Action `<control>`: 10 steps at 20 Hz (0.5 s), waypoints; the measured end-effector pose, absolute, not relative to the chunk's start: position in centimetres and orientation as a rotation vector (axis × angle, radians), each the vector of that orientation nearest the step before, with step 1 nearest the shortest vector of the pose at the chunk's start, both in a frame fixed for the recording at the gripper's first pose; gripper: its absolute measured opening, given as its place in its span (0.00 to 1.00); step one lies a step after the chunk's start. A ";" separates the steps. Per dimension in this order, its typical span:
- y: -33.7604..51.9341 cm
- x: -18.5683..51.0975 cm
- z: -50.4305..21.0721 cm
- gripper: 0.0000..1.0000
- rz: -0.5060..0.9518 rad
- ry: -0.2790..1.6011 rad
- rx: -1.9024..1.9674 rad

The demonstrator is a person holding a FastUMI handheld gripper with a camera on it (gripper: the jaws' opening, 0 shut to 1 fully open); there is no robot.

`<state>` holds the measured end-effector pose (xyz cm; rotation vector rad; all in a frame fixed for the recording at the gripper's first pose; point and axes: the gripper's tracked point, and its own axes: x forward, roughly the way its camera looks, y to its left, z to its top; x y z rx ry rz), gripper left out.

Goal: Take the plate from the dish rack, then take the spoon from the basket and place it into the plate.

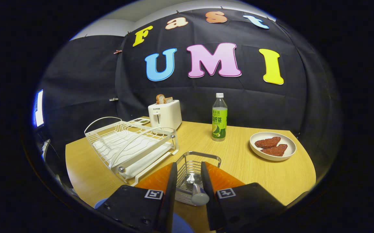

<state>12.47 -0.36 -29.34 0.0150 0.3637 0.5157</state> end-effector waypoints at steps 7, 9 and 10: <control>-0.4 12.9 -29.4 0.20 0.487 0.422 0.008; -0.4 12.9 -28.9 0.20 0.492 0.454 0.034; -0.9 12.9 -28.7 0.19 0.485 0.466 0.037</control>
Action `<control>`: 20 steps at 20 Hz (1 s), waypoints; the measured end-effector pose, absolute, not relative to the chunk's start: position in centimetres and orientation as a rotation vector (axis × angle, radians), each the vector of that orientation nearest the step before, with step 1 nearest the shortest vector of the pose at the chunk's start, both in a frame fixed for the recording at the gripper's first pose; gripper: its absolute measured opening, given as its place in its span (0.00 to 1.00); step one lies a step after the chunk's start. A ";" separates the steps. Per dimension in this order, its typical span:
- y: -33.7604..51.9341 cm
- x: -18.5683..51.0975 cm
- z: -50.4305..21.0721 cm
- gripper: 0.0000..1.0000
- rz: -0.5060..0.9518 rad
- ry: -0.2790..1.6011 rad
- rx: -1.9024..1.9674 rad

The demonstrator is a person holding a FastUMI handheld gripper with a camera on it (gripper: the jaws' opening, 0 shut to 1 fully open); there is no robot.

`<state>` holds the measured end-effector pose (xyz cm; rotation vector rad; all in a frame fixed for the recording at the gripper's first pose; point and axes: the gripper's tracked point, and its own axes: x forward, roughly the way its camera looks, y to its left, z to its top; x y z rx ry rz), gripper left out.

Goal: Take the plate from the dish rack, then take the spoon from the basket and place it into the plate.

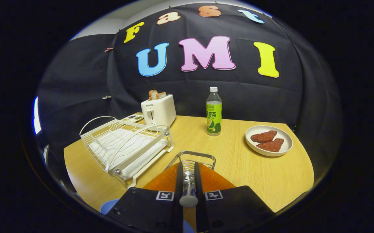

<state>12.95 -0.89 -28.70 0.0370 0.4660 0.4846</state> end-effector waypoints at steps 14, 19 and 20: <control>-2.2 8.9 -17.9 0.19 0.587 0.471 0.205; -0.9 5.2 -18.1 0.19 0.691 0.506 0.193; -0.2 4.3 -18.5 0.19 0.719 0.517 0.190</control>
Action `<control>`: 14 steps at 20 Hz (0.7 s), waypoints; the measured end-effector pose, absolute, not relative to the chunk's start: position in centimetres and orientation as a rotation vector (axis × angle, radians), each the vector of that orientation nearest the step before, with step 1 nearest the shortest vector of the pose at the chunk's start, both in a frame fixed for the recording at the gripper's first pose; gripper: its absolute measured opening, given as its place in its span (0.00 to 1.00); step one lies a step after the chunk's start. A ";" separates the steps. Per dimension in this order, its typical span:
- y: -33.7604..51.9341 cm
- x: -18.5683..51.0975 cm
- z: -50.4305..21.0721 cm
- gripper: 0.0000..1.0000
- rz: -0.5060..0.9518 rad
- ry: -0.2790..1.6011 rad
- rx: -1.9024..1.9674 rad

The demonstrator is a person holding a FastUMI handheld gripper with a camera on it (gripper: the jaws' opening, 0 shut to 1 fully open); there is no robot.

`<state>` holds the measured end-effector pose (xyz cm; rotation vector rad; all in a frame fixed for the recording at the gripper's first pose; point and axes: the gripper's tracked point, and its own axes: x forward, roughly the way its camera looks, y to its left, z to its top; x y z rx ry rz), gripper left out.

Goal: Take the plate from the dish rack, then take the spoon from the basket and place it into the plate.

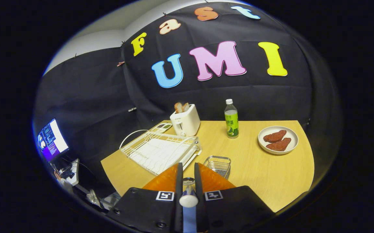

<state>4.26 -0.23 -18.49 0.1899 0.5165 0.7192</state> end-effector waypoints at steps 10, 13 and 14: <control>4.0 -1.3 -26.5 0.20 0.909 0.606 0.020; 4.2 -1.6 -28.1 0.20 0.919 0.624 -0.011; 4.1 -1.9 -28.3 0.20 0.921 0.629 -0.017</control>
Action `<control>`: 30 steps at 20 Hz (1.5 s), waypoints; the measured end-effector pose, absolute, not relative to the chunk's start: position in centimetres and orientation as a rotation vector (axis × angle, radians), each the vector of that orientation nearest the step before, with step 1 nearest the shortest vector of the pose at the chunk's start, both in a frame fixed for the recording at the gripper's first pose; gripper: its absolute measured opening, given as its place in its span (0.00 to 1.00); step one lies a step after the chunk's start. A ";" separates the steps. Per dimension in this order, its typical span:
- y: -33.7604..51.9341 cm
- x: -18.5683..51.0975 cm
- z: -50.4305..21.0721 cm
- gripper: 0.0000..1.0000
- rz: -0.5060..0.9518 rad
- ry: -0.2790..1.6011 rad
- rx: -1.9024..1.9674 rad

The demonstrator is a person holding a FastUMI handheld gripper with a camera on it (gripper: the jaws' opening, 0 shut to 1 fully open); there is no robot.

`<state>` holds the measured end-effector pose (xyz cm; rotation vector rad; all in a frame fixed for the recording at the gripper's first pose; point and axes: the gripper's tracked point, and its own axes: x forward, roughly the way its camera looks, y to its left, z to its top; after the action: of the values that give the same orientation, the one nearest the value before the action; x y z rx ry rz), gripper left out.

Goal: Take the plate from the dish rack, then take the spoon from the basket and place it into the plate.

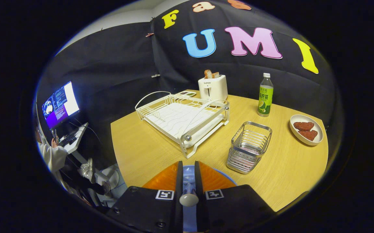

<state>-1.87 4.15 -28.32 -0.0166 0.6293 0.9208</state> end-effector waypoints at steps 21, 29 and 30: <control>0.2 0.6 -21.9 0.98 0.723 0.559 0.029; -3.8 6.2 -9.1 0.98 0.372 0.323 0.091; -4.5 6.6 -7.6 0.98 0.329 0.298 0.088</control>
<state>6.61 -4.50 -7.61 0.0882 0.2980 0.3290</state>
